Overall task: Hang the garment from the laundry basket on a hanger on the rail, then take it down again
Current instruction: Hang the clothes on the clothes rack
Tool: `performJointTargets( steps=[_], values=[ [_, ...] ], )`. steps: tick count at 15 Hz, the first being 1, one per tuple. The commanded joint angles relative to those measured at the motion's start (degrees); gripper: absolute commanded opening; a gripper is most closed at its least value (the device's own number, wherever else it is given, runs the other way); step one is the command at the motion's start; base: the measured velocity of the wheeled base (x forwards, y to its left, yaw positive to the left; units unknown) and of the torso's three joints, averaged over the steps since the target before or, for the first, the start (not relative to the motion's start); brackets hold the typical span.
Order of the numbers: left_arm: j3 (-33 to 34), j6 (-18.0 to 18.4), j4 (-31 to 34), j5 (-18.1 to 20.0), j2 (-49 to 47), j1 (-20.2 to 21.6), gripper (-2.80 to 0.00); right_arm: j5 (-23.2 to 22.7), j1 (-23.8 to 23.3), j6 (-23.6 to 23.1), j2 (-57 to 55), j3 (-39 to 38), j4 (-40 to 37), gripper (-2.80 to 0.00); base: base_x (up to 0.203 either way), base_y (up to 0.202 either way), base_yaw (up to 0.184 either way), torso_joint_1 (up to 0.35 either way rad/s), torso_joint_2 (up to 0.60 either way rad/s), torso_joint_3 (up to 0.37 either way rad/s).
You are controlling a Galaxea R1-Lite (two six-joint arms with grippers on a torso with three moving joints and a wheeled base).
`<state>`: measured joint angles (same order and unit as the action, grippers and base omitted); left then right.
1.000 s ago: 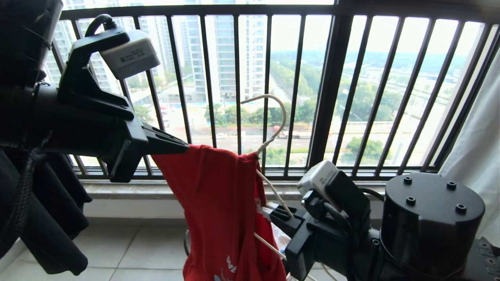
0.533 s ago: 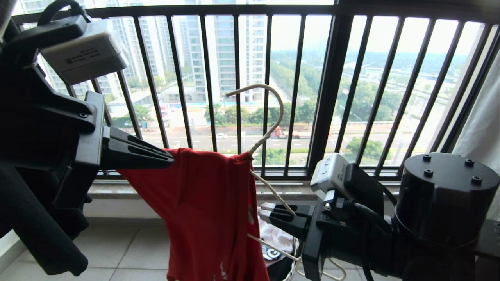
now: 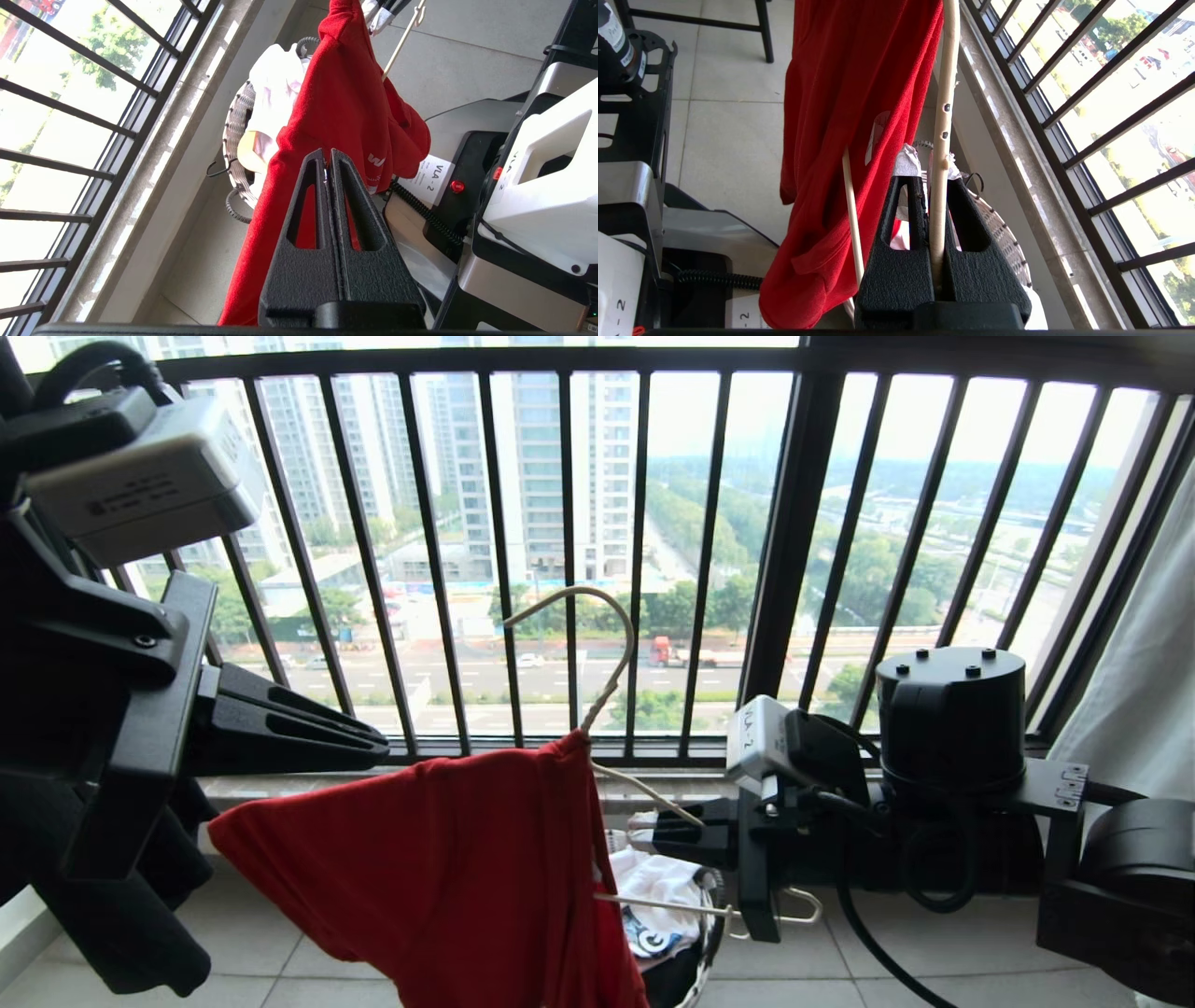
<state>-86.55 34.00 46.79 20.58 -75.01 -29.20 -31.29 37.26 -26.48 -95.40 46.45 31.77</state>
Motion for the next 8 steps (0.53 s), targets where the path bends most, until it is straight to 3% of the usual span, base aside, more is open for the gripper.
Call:
performJointTargets(
  steps=[1,2,3,8],
  values=[
    [0.84,0.71,0.23,0.66,-0.76,-1.46,-2.80,-1.71,-1.14,-0.41,-0.04,-0.18,-0.03,-2.80,0.000,0.000,0.000,0.000,0.00,0.000],
    [1.38,0.71,0.23,1.92,-0.99,-1.71,-2.80,-2.61,-1.14,-0.50,0.04,-0.47,-0.04,-2.80,0.000,0.000,0.000,0.000,0.00,0.000],
    [2.32,0.71,0.18,4.00,-1.11,-1.71,0.00,-2.72,-1.14,-0.67,0.27,-0.50,0.05,-2.80,0.000,0.000,0.000,0.000,0.00,0.000],
    [0.67,-0.13,-1.97,6.34,-5.00,-1.61,0.00,-5.26,-0.96,-0.76,3.89,-1.94,-0.91,-2.80,0.000,0.000,0.000,0.000,0.00,0.000]
  ],
)
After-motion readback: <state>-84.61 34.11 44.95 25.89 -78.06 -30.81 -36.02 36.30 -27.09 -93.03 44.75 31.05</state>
